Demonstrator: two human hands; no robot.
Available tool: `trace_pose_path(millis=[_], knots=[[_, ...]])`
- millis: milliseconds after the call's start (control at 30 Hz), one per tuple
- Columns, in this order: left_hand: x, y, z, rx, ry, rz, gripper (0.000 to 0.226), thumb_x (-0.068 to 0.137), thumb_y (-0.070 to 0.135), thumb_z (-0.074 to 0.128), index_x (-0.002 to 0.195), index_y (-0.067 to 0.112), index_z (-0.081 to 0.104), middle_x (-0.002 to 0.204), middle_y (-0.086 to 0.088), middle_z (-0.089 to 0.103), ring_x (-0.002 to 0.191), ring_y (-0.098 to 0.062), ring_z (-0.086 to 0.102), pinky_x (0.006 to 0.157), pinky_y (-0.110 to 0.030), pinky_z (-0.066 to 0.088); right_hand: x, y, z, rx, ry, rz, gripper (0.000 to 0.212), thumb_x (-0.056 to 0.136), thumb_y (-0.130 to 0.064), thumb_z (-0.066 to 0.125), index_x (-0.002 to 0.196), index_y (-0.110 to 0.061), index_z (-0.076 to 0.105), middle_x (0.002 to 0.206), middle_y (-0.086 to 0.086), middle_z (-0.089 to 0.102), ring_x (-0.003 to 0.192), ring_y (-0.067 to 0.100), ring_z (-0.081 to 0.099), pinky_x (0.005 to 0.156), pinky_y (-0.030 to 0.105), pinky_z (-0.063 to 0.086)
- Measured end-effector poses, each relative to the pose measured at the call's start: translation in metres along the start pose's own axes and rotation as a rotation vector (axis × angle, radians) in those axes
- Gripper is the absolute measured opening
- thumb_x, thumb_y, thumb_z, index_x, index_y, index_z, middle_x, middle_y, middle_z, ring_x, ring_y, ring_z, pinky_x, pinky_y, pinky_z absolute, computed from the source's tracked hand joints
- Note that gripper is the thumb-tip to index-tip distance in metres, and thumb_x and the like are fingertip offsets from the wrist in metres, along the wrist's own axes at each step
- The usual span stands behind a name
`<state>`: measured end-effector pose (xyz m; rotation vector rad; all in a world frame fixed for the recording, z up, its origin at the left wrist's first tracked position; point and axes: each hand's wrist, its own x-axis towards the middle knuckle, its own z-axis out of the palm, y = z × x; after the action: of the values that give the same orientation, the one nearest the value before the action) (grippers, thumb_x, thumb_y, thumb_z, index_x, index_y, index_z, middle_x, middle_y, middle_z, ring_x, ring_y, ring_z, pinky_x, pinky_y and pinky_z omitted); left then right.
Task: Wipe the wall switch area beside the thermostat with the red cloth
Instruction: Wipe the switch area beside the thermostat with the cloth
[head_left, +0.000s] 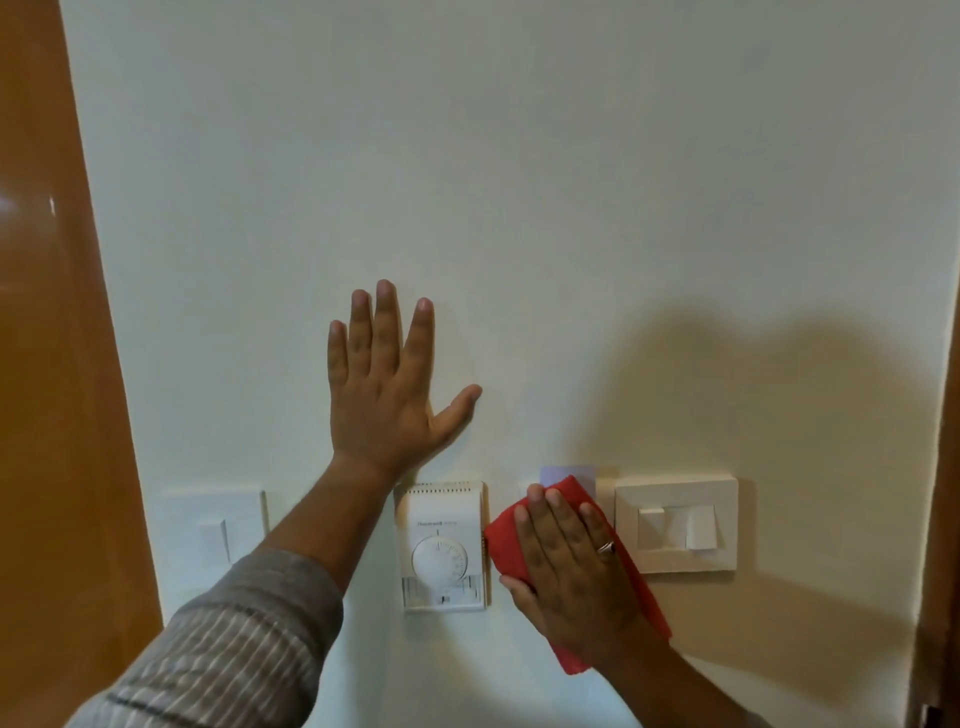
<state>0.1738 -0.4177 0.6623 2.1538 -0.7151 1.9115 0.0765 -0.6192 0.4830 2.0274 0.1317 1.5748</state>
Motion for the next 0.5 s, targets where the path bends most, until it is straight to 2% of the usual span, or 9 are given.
trace_pose_path(millis=[100, 233, 433, 500], knots=[[0.001, 0.000, -0.002, -0.010, -0.009, -0.018, 0.100, 0.093, 0.077, 0.035, 0.162, 0.007, 0.018, 0.168, -0.026, 0.014, 0.156, -0.046, 0.013, 0.126, -0.058, 0.009, -0.003, 0.003, 0.003, -0.009, 0.010, -0.053, 0.078, 0.101, -0.056, 0.037, 0.157, -0.005, 0.019, 0.160, 0.016, 0.022, 0.153, 0.037, 0.011, 0.125, 0.051, 0.005], [-0.001, 0.001, -0.006, -0.032, -0.041, -0.099, 0.104, 0.092, 0.080, 0.031, 0.162, 0.006, 0.010, 0.170, -0.023, 0.007, 0.158, -0.043, 0.006, 0.127, -0.055, 0.003, -0.008, 0.023, -0.001, -0.016, 0.011, -0.251, 0.074, 0.101, -0.053, 0.041, 0.155, -0.005, 0.025, 0.158, 0.016, 0.026, 0.153, 0.036, 0.011, 0.126, 0.049, 0.005], [-0.002, 0.003, -0.004, -0.041, -0.053, -0.140, 0.106, 0.091, 0.080, 0.033, 0.162, 0.006, 0.005, 0.170, -0.024, 0.005, 0.158, -0.044, 0.005, 0.127, -0.058, 0.004, 0.015, 0.008, -0.009, 0.056, 0.002, -0.036, 0.076, 0.103, -0.054, 0.035, 0.157, -0.003, 0.018, 0.163, 0.019, 0.015, 0.151, 0.036, 0.017, 0.125, 0.049, 0.007], [-0.002, 0.001, -0.003, -0.045, -0.050, -0.138, 0.106, 0.092, 0.080, 0.033, 0.162, 0.007, 0.003, 0.170, -0.023, 0.004, 0.158, -0.043, 0.004, 0.127, -0.058, 0.003, 0.015, 0.006, -0.008, 0.042, -0.018, -0.041, 0.075, 0.103, -0.054, 0.033, 0.156, -0.003, 0.019, 0.163, 0.019, 0.017, 0.152, 0.037, 0.015, 0.125, 0.050, 0.007]])
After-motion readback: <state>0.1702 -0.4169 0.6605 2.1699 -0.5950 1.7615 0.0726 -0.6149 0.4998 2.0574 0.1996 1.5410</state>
